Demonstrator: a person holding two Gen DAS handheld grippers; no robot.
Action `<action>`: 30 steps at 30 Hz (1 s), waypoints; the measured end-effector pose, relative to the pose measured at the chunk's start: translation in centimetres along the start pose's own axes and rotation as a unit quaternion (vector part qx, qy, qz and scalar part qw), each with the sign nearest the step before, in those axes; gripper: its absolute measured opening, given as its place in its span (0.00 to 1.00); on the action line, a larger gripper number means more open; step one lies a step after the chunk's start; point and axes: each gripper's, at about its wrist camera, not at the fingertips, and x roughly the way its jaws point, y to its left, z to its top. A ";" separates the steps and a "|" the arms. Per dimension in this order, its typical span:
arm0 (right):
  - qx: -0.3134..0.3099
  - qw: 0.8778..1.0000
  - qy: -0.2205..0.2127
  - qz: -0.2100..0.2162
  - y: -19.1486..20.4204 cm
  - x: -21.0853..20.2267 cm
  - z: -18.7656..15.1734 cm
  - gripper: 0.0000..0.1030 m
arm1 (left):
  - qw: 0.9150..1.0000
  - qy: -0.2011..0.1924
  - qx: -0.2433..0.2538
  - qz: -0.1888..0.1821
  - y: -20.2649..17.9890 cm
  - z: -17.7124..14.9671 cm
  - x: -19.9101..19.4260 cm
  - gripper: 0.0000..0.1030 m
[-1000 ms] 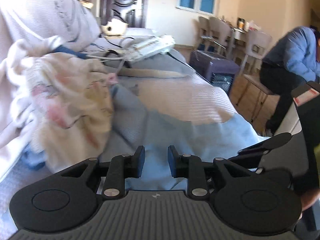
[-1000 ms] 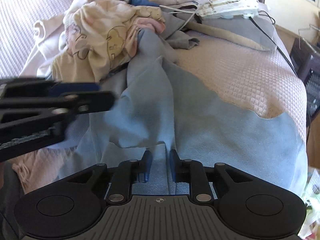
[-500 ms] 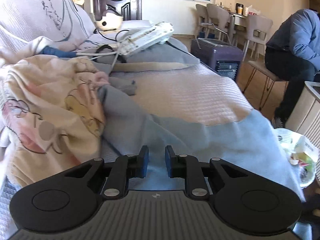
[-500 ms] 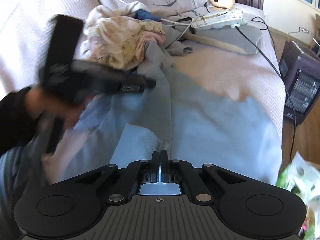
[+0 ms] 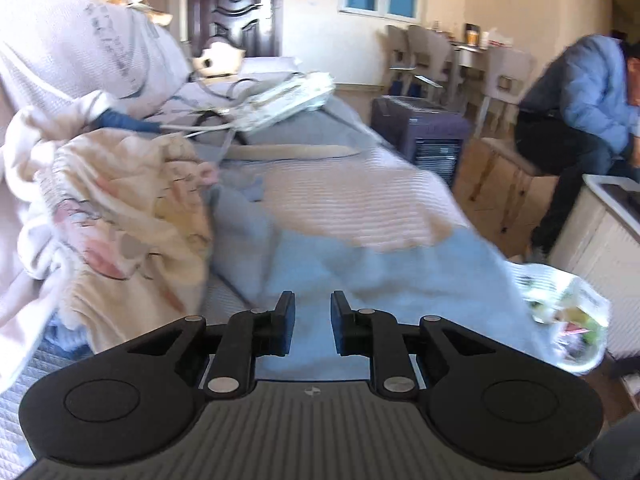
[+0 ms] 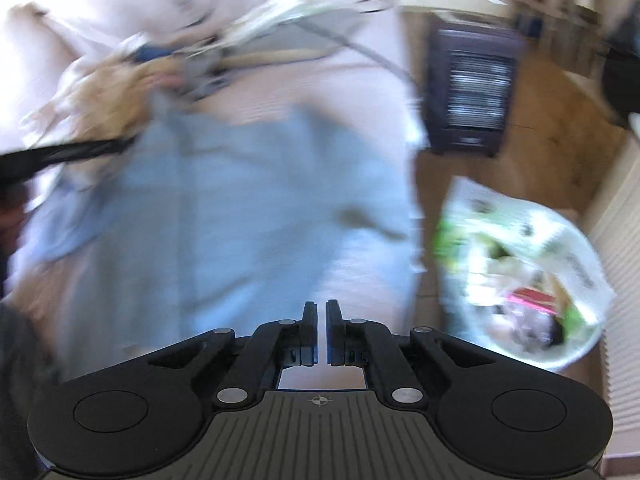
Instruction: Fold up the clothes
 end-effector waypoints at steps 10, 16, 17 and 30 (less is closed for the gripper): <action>-0.028 0.999 -0.004 -0.031 -1.4 4.6 0.3 0.19 | 0.997 0.062 0.037 -0.018 -4.3 -3.4 0.3 0.17; -0.099 0.993 0.013 -0.058 -0.5 7.5 1.2 0.19 | 0.995 0.093 0.033 -0.014 -4.2 -4.7 0.7 0.17; -0.107 0.992 0.013 -0.063 -0.5 7.8 1.4 0.19 | 0.995 0.097 0.034 -0.013 -4.2 -4.9 0.8 0.17; -0.106 0.992 0.003 -0.067 -1.5 8.0 3.0 0.04 | 0.995 0.097 0.019 -0.005 -3.1 -5.2 -0.4 0.17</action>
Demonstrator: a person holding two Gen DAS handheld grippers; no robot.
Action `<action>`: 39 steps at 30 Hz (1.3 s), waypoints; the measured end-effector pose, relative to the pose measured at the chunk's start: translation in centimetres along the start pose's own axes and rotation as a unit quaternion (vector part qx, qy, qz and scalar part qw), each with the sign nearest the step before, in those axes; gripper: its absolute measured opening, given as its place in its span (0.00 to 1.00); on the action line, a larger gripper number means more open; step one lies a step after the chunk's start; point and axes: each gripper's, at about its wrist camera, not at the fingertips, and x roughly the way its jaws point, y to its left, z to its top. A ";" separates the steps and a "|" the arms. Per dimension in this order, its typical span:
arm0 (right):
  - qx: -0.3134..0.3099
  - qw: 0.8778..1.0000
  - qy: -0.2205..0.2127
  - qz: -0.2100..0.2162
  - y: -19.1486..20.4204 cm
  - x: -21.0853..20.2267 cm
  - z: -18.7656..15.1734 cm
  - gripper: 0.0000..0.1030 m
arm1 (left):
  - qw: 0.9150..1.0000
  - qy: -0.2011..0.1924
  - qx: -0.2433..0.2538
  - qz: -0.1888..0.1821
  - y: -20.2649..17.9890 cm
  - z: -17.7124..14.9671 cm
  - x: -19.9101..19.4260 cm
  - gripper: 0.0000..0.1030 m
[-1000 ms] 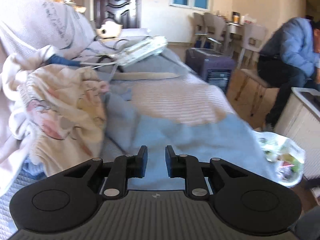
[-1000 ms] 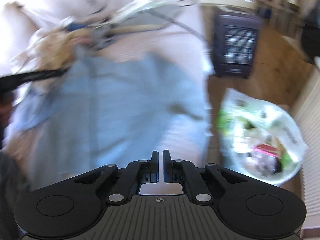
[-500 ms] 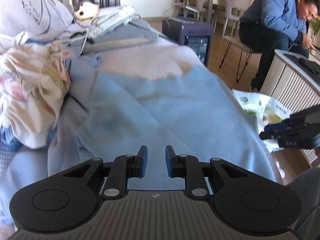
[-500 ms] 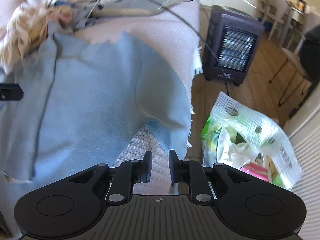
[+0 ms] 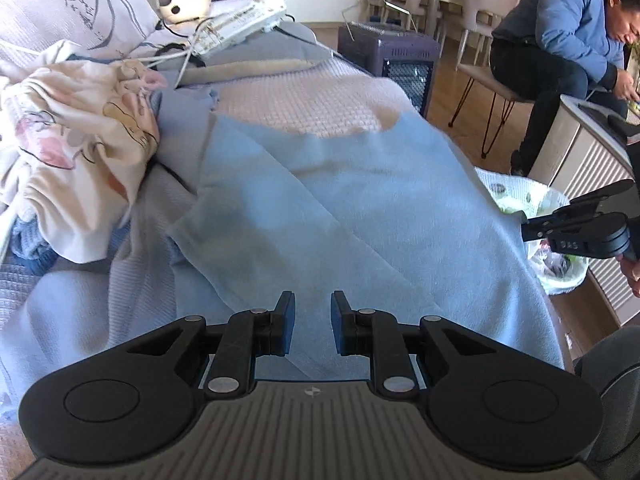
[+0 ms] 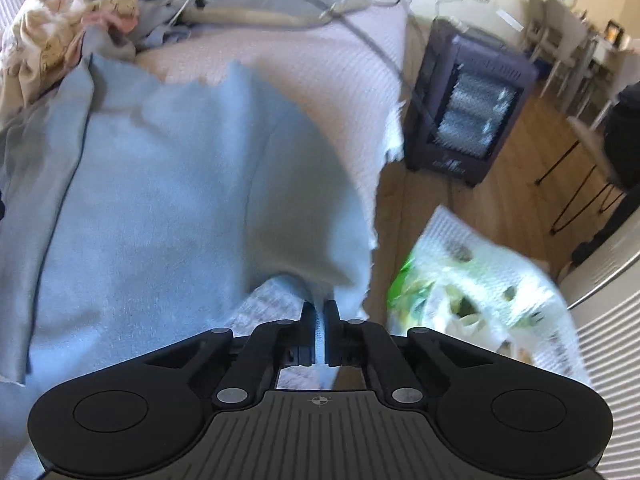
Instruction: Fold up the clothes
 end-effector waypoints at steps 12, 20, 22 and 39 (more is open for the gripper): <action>-0.123 0.983 -0.136 0.016 7.1 -9.8 5.1 0.04 | 0.999 -0.017 -0.027 -0.007 1.1 -0.3 -1.6 0.17; -0.132 0.981 -0.101 0.097 14.6 -4.5 5.1 0.04 | 0.999 -0.021 -0.036 0.009 2.7 -0.9 -2.8 0.18; -0.128 0.983 -0.087 0.101 15.3 -3.5 4.3 0.08 | 0.999 -0.020 -0.038 0.010 3.2 -0.9 -2.8 0.18; 0.013 0.998 -0.045 0.042 3.1 -6.7 -0.5 0.25 | 0.999 -0.026 0.001 -0.043 -1.0 1.1 -1.4 0.21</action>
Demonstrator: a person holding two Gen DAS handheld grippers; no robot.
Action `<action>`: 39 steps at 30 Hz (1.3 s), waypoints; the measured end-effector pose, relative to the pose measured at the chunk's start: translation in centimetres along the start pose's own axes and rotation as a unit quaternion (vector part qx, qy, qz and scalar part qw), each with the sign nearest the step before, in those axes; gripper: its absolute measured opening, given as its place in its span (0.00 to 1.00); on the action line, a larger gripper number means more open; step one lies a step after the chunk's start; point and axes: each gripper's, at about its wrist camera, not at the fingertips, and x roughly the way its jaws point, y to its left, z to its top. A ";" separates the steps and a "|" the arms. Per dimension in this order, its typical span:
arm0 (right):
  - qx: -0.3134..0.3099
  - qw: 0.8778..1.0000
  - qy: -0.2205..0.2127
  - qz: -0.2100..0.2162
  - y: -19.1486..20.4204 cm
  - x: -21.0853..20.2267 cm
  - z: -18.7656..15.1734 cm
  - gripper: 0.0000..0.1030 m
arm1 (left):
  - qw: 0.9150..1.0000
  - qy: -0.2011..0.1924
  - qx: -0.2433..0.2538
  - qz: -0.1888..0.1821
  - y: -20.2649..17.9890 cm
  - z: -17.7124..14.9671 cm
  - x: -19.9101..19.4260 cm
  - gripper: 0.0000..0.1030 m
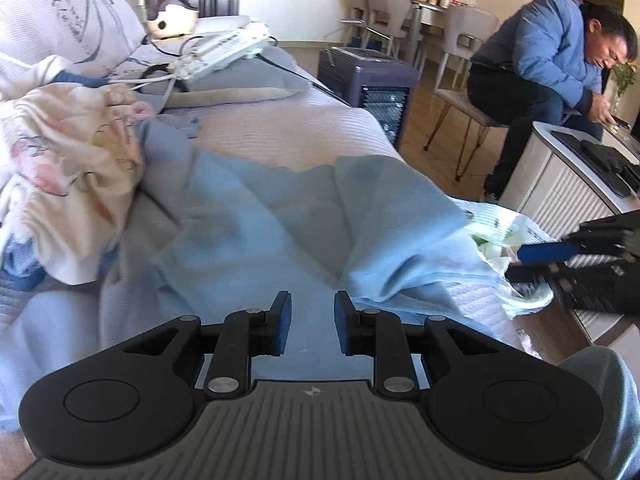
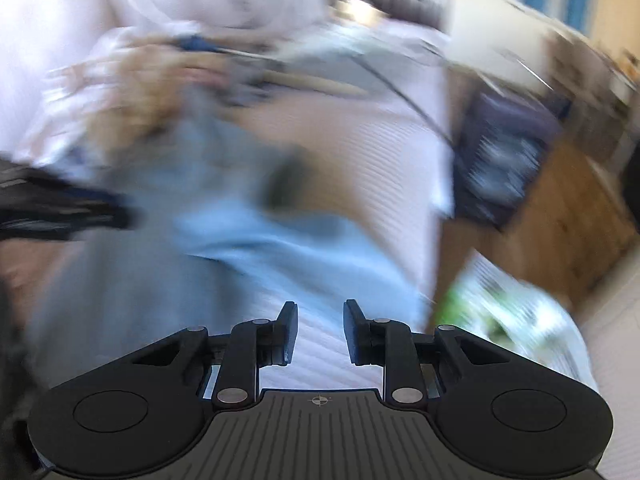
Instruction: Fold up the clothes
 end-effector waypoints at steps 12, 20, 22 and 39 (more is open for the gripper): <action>-0.025 0.999 0.028 -0.004 -5.0 7.7 1.4 0.30 | 0.999 0.029 0.044 0.012 -1.6 -0.2 1.7 0.25; -0.026 0.996 0.046 0.069 -6.7 9.4 1.5 0.17 | 0.998 0.041 0.039 0.020 -1.6 0.3 3.3 0.26; -0.015 0.995 0.051 0.089 -6.6 9.5 1.6 0.01 | 0.998 0.043 0.035 0.020 -1.7 0.3 3.5 0.26; 0.049 0.994 0.046 0.087 -8.0 8.1 1.7 0.19 | 0.998 0.042 0.052 0.006 -2.6 -1.1 2.9 0.29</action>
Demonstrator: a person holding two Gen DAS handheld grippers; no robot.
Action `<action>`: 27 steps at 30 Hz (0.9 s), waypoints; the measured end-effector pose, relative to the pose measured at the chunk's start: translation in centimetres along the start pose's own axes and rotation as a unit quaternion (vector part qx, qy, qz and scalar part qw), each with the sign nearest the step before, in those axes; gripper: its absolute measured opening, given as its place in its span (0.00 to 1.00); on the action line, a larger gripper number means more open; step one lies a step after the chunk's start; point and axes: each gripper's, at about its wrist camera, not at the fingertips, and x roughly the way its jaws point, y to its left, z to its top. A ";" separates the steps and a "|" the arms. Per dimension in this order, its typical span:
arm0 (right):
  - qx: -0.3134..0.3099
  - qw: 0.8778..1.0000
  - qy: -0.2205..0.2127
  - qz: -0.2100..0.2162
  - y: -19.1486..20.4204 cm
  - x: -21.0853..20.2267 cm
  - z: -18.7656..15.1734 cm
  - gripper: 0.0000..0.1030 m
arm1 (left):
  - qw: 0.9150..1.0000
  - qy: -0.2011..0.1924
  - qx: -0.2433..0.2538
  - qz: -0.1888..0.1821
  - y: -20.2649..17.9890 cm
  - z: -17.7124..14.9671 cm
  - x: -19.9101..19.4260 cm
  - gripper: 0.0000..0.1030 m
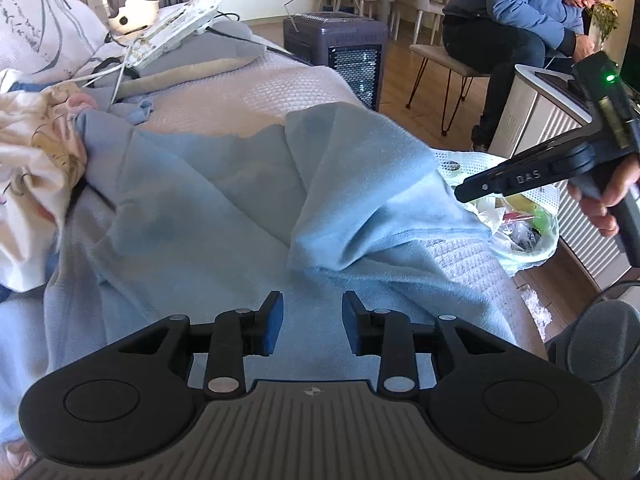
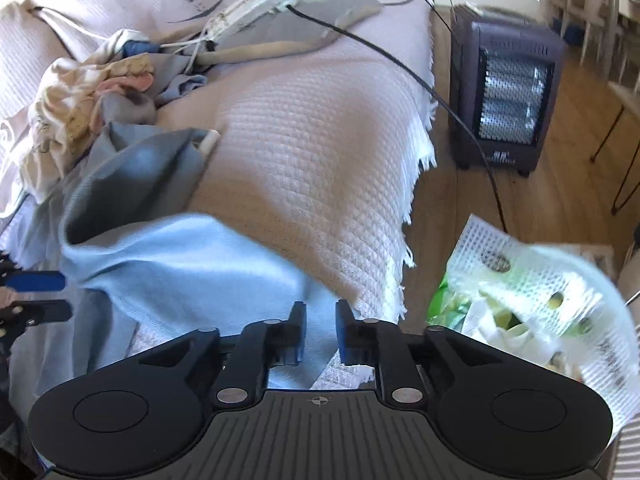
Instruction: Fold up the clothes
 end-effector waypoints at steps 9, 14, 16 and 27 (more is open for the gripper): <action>-0.017 1.000 0.014 0.012 -1.4 0.9 0.3 0.35 | 1.000 0.013 -0.007 0.018 1.2 0.4 0.7 0.29; 0.019 0.999 0.024 0.045 -2.4 2.3 0.1 0.34 | 0.999 0.025 -0.010 0.020 0.7 0.4 1.5 0.29; 0.048 0.997 0.027 0.053 -2.8 2.3 -0.1 0.29 | 0.999 0.029 -0.013 0.019 0.6 0.3 1.7 0.30; 0.023 1.000 -0.016 0.000 0.7 -2.3 0.5 0.02 | 1.000 0.006 -0.001 0.006 0.0 0.6 0.0 0.31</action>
